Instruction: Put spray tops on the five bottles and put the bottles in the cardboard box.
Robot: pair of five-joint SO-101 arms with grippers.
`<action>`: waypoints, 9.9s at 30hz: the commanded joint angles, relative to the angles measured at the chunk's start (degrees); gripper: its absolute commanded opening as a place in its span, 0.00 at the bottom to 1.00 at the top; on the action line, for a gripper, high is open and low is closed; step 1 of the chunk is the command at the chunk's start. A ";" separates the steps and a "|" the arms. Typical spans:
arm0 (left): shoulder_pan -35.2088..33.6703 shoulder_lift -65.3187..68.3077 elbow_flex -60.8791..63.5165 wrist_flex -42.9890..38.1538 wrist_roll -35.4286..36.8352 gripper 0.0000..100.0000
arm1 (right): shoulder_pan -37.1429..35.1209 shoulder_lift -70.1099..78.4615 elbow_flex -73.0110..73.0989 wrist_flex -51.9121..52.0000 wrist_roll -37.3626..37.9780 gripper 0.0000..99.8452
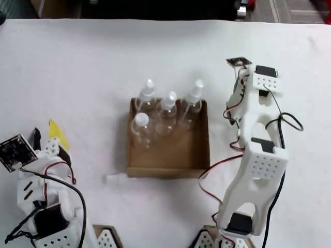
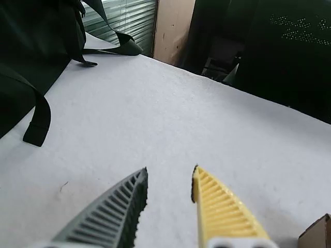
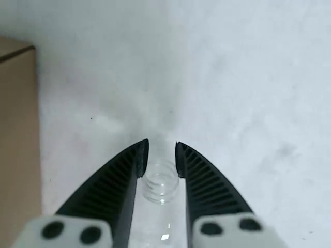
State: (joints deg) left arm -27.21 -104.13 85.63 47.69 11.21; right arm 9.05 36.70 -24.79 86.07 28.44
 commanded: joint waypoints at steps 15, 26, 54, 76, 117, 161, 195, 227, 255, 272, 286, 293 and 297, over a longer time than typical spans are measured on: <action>0.66 -0.66 -0.62 -1.58 -0.79 0.14 | 0.22 -6.29 -0.70 4.88 0.88 0.16; 0.57 -0.66 -0.70 -1.58 -0.79 0.14 | 0.57 -6.20 -0.18 6.02 3.60 0.15; 0.48 -0.66 -0.79 -1.58 -0.79 0.14 | 1.36 -7.34 -2.99 5.58 3.87 0.02; 0.48 -0.66 -0.62 -1.58 -0.88 0.14 | -5.23 -84.97 30.33 -0.48 3.16 0.02; 2.68 -0.66 -0.44 -1.58 -2.46 0.14 | -30.64 -139.74 115.16 -56.04 -19.43 0.02; 2.68 -0.66 -0.53 -1.58 -2.46 0.14 | -31.08 -139.56 121.67 -58.07 -20.75 0.02; 2.59 -0.66 -0.53 -1.58 -2.46 0.14 | -31.25 -139.91 121.67 -57.45 -17.58 0.12; 0.48 -0.66 -0.62 -1.58 -2.46 0.14 | -31.08 -139.47 79.21 -25.45 -12.66 0.19; -47.34 -0.40 11.78 -10.37 -33.49 0.14 | -67.03 -90.42 46.15 -8.48 0.62 0.19; -46.73 0.48 11.25 -5.45 -35.69 0.14 | -73.80 -54.64 53.01 -22.37 10.29 0.19; -43.74 0.48 11.34 -3.16 -35.96 0.14 | -71.78 -37.67 51.52 -31.25 10.37 0.19; -43.38 0.48 11.34 -0.62 -35.69 0.14 | -68.26 -29.67 51.34 -36.09 10.81 0.19; -43.38 0.48 11.34 -0.62 -35.69 0.14 | -68.09 -28.26 49.58 -36.79 10.46 0.16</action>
State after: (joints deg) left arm -71.34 -103.78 97.14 46.99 -25.19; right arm -60.66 8.13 27.69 50.11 38.64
